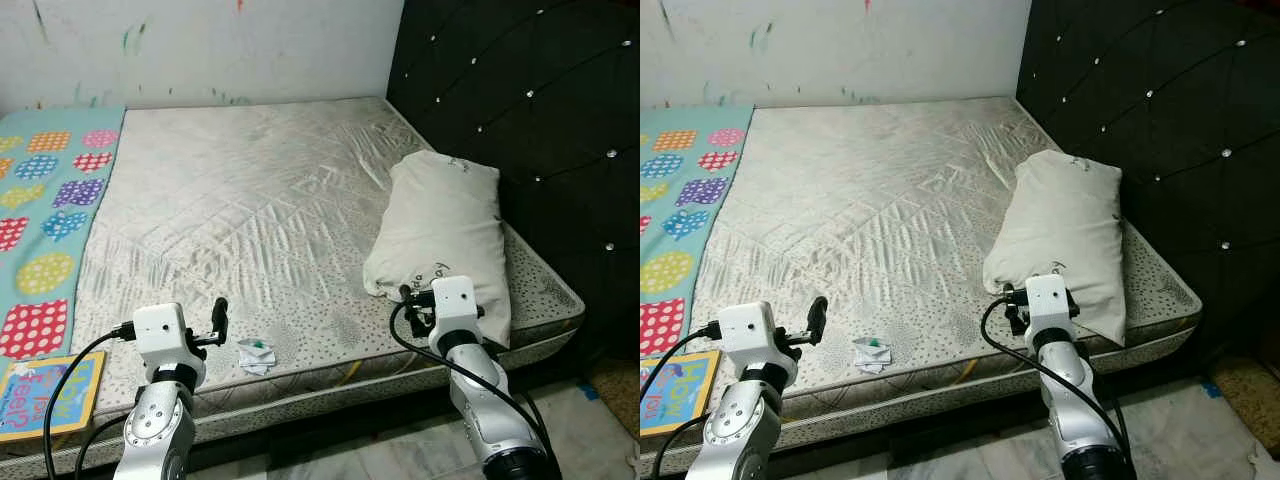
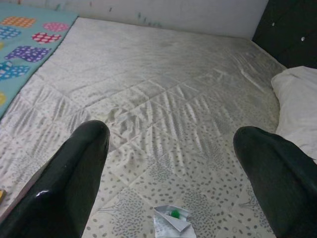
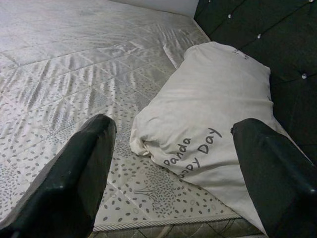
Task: Clean up the room
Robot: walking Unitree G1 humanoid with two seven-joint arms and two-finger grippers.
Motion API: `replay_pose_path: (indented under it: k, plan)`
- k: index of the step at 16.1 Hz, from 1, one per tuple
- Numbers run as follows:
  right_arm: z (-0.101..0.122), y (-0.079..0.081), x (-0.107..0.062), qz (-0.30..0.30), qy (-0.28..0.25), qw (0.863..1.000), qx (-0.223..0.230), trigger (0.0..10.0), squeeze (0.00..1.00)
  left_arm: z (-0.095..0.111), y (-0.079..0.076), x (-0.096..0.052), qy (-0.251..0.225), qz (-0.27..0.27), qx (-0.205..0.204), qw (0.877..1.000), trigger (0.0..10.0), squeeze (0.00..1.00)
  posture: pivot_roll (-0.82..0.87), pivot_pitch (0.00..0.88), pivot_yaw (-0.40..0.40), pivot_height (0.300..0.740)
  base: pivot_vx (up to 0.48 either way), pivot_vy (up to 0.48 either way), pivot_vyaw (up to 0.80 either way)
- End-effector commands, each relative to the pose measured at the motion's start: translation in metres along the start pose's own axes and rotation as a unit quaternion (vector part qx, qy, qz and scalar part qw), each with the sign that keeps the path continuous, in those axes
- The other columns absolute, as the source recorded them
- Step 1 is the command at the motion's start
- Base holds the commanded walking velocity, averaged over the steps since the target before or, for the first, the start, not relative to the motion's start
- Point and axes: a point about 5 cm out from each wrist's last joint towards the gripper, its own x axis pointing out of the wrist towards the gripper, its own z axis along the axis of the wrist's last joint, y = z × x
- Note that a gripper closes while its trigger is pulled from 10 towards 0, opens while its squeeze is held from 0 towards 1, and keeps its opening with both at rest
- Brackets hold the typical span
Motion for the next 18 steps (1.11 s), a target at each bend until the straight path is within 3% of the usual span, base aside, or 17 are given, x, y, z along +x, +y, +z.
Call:
replay_pose_path:
  k: [1,10,18]
  plan:
    - [0.0021,-0.003,0.0006,-0.005,-0.005,1.0,0.003,10.0,0.0,0.0008,-0.0018,0.0013,0.0,-0.004,0.002,1.0,10.0,0.0,-0.04,0.0,-0.051,0.74,0.0,0.0,0.0]
    - [0.004,-0.0003,0.0019,0.002,-0.009,1.0,-0.006,10.0,0.0,0.0029,-0.0032,0.0037,-0.005,-0.008,-0.011,1.0,10.0,0.0,-0.04,0.0,-0.053,0.74,0.0,0.0,0.0]
    - [0.0033,-0.0019,0.0016,0.0,-0.008,1.0,-0.001,10.0,0.0,0.0013,-0.0039,0.0039,-0.001,-0.007,-0.012,1.0,10.0,0.0,-0.04,0.0,-0.056,0.74,0.0,0.457,0.0]
